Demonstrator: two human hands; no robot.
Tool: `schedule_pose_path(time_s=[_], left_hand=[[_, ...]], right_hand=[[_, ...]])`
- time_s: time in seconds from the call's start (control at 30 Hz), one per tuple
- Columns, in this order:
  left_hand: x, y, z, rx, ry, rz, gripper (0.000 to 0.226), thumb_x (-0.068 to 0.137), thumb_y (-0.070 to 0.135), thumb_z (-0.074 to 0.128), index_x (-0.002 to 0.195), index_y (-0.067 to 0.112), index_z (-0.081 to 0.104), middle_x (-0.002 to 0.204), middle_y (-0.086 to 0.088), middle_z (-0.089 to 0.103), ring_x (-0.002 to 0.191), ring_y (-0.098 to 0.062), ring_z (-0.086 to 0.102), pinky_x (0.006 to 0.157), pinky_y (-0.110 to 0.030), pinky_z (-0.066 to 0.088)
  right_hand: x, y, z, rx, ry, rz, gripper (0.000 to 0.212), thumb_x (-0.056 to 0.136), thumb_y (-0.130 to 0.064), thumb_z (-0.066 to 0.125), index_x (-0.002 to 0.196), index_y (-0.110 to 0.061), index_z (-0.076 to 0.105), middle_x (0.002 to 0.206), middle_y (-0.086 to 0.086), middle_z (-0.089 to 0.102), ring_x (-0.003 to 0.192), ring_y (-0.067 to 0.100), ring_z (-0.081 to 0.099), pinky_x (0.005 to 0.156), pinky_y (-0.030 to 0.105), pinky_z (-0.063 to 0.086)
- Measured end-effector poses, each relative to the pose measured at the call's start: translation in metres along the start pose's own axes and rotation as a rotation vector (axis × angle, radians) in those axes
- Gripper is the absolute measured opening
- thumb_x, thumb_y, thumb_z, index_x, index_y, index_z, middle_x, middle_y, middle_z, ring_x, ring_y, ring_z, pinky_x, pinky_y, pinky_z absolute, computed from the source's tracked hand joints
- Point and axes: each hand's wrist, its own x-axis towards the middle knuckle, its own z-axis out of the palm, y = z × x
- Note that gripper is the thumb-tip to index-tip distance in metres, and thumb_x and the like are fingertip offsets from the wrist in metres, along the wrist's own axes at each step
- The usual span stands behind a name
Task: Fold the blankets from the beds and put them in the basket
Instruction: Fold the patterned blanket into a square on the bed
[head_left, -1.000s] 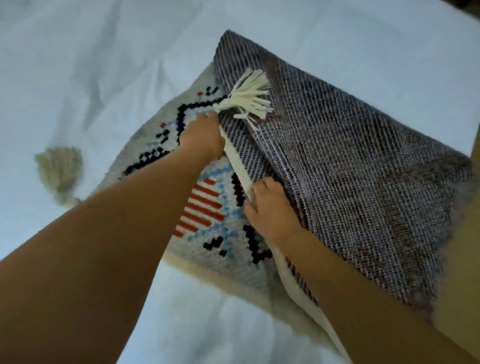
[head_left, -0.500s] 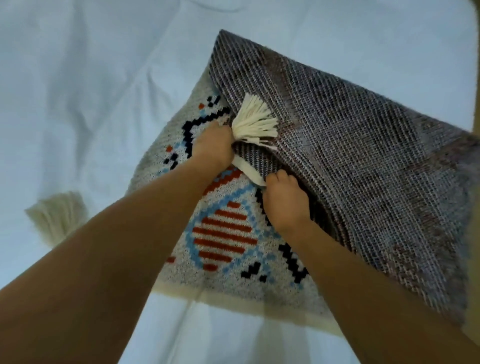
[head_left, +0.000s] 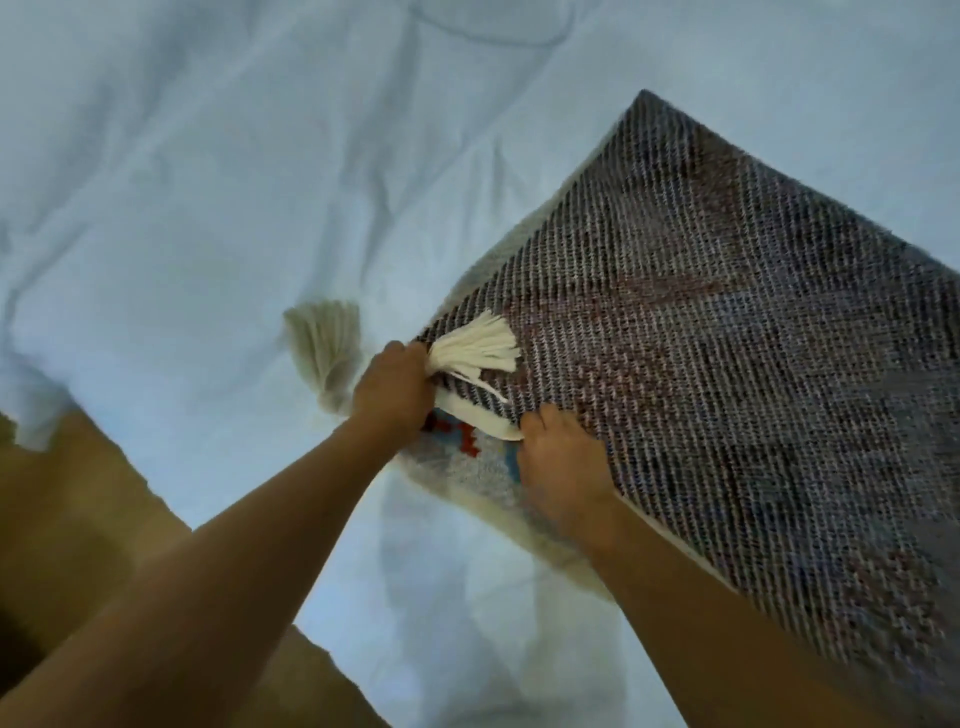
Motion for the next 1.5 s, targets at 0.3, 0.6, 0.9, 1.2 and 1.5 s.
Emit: schedule_pose_path(time_s=[0.3, 0.6, 0.9, 1.2, 1.5], left_hand=[[-0.086, -0.043, 0.007, -0.261, 0.164, -0.315, 0.028, 0.083, 0.026, 0.045, 0.101, 0.01, 0.06, 0.107, -0.012, 0.064, 0.102, -0.033, 0.058, 0.083, -0.036, 0.043], [-0.068, -0.044, 0.004, -1.053, 0.26, -0.797, 0.031, 0.081, 0.016, 0.055, 0.1, -0.009, 0.061, 0.08, -0.013, 0.059, 0.082, -0.035, 0.06, 0.065, -0.028, 0.042], [-0.056, -0.035, 0.012, -1.047, 0.334, -0.846, 0.039, 0.091, 0.024, 0.051, 0.12, -0.002, 0.056, 0.125, -0.018, 0.057, 0.111, -0.032, 0.056, 0.097, -0.038, 0.046], [-0.049, -0.089, 0.0, -0.967, 0.42, -0.911, 0.035, 0.088, 0.028, 0.056, 0.105, -0.002, 0.063, 0.105, -0.019, 0.066, 0.099, -0.032, 0.062, 0.085, -0.035, 0.05], [-0.057, -0.037, -0.003, -0.401, -0.268, -0.431, 0.054, 0.08, 0.056, 0.056, 0.05, 0.011, 0.051, 0.048, -0.003, 0.055, 0.051, -0.02, 0.056, 0.061, -0.028, 0.047]], right_hand=[[-0.036, -0.025, 0.025, -0.037, -0.017, -0.167, 0.029, 0.098, -0.024, 0.038, 0.122, -0.01, 0.047, 0.125, 0.008, 0.047, 0.116, 0.024, 0.043, 0.088, 0.033, 0.044], [-0.042, -0.026, 0.027, -0.025, -0.019, -0.228, 0.027, 0.094, -0.012, 0.041, 0.121, -0.013, 0.047, 0.119, 0.005, 0.049, 0.109, 0.02, 0.047, 0.083, 0.03, 0.046], [-0.026, -0.046, 0.031, 0.034, 0.031, -0.276, 0.028, 0.095, -0.011, 0.04, 0.121, -0.012, 0.049, 0.119, 0.006, 0.051, 0.111, 0.021, 0.048, 0.091, 0.028, 0.04], [-0.026, -0.07, 0.043, 0.003, -0.057, -0.279, 0.034, 0.091, -0.006, 0.042, 0.124, -0.011, 0.046, 0.123, 0.008, 0.049, 0.115, 0.023, 0.046, 0.092, 0.03, 0.043], [0.003, -0.064, 0.013, 0.218, 0.057, -0.148, 0.023, 0.087, -0.023, 0.049, 0.087, -0.002, 0.056, 0.093, 0.016, 0.059, 0.082, 0.031, 0.057, 0.065, 0.031, 0.038]])
